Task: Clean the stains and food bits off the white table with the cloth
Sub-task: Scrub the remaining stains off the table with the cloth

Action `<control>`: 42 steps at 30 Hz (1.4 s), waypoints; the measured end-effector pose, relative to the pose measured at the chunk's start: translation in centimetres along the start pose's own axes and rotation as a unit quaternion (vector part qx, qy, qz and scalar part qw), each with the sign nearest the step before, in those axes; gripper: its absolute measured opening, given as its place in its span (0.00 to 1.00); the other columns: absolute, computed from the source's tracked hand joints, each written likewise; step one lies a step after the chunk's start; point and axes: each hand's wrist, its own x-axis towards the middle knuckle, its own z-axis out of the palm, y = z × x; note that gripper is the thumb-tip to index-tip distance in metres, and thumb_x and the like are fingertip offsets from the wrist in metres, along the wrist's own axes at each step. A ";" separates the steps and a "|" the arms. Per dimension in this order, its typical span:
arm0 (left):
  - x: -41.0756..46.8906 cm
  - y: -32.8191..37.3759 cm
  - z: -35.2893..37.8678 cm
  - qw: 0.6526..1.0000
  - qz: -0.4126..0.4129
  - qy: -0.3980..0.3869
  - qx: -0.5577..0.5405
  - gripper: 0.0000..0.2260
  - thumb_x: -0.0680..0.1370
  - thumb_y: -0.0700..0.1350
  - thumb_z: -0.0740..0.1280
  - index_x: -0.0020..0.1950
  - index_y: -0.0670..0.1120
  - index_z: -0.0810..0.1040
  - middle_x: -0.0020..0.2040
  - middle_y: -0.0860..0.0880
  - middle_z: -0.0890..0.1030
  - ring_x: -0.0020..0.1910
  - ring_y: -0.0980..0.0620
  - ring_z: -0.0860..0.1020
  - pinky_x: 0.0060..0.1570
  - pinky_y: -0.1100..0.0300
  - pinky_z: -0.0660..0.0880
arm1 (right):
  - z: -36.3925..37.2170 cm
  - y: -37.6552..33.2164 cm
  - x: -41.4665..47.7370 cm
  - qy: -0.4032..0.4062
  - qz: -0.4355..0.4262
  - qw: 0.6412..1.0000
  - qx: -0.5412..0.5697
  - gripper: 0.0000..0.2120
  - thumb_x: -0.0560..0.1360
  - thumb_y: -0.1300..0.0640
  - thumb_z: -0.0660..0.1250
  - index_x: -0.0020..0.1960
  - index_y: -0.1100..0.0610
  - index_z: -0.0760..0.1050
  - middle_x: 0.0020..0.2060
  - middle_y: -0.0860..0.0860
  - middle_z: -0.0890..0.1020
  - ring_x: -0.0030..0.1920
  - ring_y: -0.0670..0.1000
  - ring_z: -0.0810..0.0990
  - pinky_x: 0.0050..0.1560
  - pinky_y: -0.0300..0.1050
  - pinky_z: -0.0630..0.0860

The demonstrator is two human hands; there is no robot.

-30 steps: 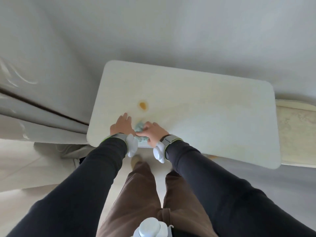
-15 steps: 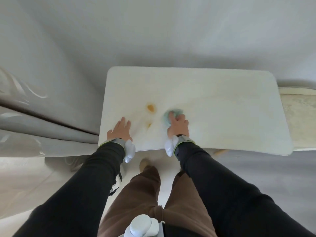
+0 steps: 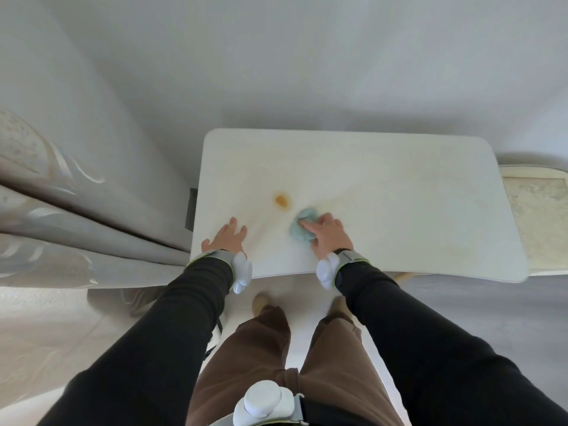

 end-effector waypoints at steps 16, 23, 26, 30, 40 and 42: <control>1.8 -1.3 -0.1 0.998 0.054 -0.021 -0.035 0.32 0.79 0.44 0.60 0.78 0.51 0.46 0.78 0.49 0.37 0.78 0.48 0.43 0.75 0.46 0.55 | 2.3 -7.8 1.3 -0.105 -0.127 0.986 0.011 0.29 0.74 0.65 0.58 0.70 0.42 0.66 0.62 0.54 0.66 0.61 0.57 0.65 0.64 0.50 0.68; 2.4 -1.5 -0.7 0.997 0.060 -0.034 -0.020 0.30 0.81 0.45 0.58 0.78 0.50 0.46 0.78 0.48 0.37 0.78 0.48 0.42 0.75 0.48 0.54 | -1.1 -2.2 2.6 0.030 0.032 0.999 0.028 0.23 0.76 0.62 0.57 0.68 0.46 0.69 0.61 0.57 0.67 0.61 0.61 0.66 0.62 0.53 0.71; 2.9 -1.6 -0.6 0.997 0.049 -0.042 -0.042 0.29 0.81 0.46 0.56 0.79 0.51 0.46 0.78 0.49 0.38 0.78 0.48 0.44 0.75 0.47 0.55 | -2.1 0.6 2.3 0.068 0.185 0.978 0.071 0.23 0.76 0.63 0.56 0.69 0.49 0.66 0.63 0.59 0.64 0.62 0.63 0.66 0.60 0.52 0.70; 3.1 -1.4 -0.5 0.998 0.041 -0.029 -0.038 0.29 0.81 0.45 0.58 0.79 0.51 0.47 0.79 0.48 0.39 0.78 0.47 0.45 0.75 0.49 0.55 | -1.8 -0.1 2.5 0.064 0.255 0.959 0.109 0.27 0.76 0.63 0.56 0.74 0.50 0.58 0.67 0.60 0.60 0.65 0.64 0.64 0.65 0.53 0.66; 3.6 0.0 -1.5 0.999 -0.015 -0.024 -0.041 0.24 0.82 0.44 0.56 0.78 0.46 0.53 0.78 0.43 0.46 0.75 0.40 0.58 0.70 0.47 0.62 | 0.3 -5.5 2.4 -0.114 -0.168 0.979 -0.031 0.29 0.75 0.66 0.59 0.70 0.43 0.67 0.62 0.55 0.66 0.62 0.57 0.65 0.62 0.45 0.67; 3.7 0.3 -1.0 0.999 -0.015 0.003 -0.052 0.24 0.82 0.43 0.56 0.78 0.46 0.55 0.78 0.43 0.48 0.73 0.38 0.62 0.68 0.46 0.65 | -0.3 -4.1 2.8 -0.104 -0.191 0.975 -0.053 0.27 0.75 0.64 0.58 0.70 0.43 0.67 0.61 0.55 0.67 0.61 0.57 0.66 0.62 0.46 0.69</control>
